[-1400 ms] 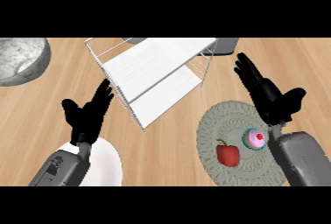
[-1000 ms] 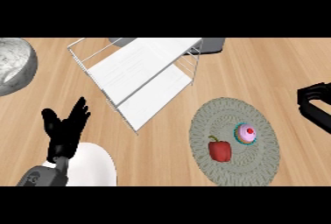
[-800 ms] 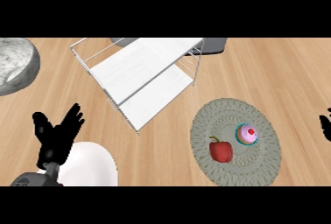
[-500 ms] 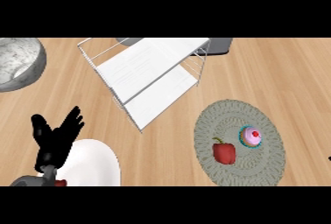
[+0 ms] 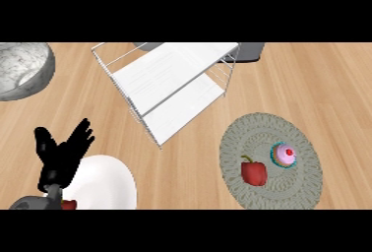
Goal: Pick the cupcake from the placemat and place it in the tiered shelf
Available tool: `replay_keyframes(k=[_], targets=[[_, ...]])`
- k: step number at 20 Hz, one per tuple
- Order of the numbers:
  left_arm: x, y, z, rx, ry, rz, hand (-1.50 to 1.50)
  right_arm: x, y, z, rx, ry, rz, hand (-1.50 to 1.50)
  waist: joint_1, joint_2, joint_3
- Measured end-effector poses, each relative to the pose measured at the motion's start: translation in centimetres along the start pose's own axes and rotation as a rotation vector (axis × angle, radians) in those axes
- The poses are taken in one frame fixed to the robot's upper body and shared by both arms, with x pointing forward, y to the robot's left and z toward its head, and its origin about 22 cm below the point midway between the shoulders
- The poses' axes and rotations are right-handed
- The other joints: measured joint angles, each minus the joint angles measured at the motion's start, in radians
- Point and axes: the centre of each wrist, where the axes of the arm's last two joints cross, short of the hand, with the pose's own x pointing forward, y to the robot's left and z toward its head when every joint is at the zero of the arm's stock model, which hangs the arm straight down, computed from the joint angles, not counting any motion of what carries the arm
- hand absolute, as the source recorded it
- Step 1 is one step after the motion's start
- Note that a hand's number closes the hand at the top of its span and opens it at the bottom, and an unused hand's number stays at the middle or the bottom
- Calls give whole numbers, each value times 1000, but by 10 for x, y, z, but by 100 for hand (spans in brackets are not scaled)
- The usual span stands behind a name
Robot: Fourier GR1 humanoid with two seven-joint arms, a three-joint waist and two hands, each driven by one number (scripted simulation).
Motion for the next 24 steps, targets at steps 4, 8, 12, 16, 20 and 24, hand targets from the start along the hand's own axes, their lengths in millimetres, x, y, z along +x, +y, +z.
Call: replay_keyframes(k=[4, 8, 12, 16, 20, 24], targets=[[4, -8, -2, -17, -3, -4, 0, 40, 15, -6, 20, 77, 65, -150, 13, 3, 0], [3, -7, -4, -23, -9, -12, 0, 71, 32, -15, -20, 155, 117, -150, 24, 4, 0], [5, -7, -1, -34, -6, -19, 0, 89, 51, -32, -62, 238, 179, -150, 35, 6, 0], [1, -13, -4, -31, -9, -16, 0, 99, 75, -47, -52, 305, 223, -150, 32, 4, 2], [5, -12, -9, -22, -9, -13, 0, 104, 96, -60, -14, 339, 271, -150, 27, 4, 2], [3, -15, -7, -25, -14, -13, 0, 100, 121, -64, 23, 357, 318, -150, 24, 2, 3]])
